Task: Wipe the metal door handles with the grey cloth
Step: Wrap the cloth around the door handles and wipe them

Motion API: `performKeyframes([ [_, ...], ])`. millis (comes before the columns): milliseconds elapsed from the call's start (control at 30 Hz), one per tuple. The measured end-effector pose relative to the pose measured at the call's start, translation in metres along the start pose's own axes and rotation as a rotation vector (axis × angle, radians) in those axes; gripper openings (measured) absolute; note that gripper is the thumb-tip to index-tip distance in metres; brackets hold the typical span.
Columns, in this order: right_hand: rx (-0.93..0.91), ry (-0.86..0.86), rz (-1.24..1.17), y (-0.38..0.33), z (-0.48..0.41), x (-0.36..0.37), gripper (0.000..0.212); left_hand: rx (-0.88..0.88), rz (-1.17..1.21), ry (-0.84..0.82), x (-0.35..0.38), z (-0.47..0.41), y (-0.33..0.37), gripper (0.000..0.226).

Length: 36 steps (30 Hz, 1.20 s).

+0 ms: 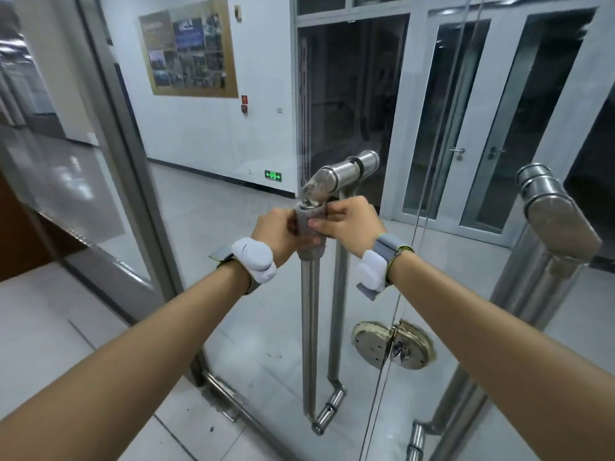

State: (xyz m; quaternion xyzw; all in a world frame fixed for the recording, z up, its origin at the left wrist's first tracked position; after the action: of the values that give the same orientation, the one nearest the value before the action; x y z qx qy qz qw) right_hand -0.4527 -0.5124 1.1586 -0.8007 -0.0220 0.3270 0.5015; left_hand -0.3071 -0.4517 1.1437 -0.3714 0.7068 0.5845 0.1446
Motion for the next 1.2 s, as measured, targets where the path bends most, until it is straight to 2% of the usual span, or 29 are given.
performKeyframes([
  [200, 0.016, -0.061, 0.018, 0.038, 0.001, 0.019, 0.024, 0.008, -0.091, -0.068, 0.018, 0.002, -0.027, 0.022],
  [467, 0.216, -0.172, -0.011, 0.17, 0.044, 0.106, 0.024, -0.096, -0.146, -0.204, 0.118, 0.047, -0.132, 0.028],
  [600, 0.318, -0.213, 0.042, 0.24, 0.066, 0.15, 0.02, -0.186, -0.064, -0.28, 0.173, 0.067, -0.196, 0.022],
  [700, 0.341, -0.23, 0.012, 0.264, 0.076, 0.164, 0.012, -0.228, -0.025, -0.313, 0.193, 0.076, -0.219, 0.025],
  [833, 0.377, -0.292, -0.017, 0.302, 0.087, 0.188, 0.021, -0.262, 0.01, -0.321, 0.221, 0.085, -0.252, 0.025],
  [967, 0.395, -0.311, -0.006, 0.328, 0.094, 0.202, 0.027, -0.274, -0.043, -0.345, 0.239, 0.093, -0.269, 0.037],
  [1200, 0.403, -0.337, 0.008, 0.309, 0.096, 0.189, 0.013, -0.256, -0.035, -0.333, 0.228, 0.099, -0.247, 0.044],
])
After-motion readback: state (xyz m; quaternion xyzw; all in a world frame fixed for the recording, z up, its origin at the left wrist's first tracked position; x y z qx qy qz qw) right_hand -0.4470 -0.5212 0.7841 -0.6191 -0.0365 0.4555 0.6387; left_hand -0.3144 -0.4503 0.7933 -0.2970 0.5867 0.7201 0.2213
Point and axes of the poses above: each hand's wrist, its own z-axis away from the middle knuckle, its own x-axis out of the palm, y = z × x, the point moved 7 cm from there along -z, towards the middle knuckle, and after that the axes turned 4 degrees about -y, right-handed, at the moved point
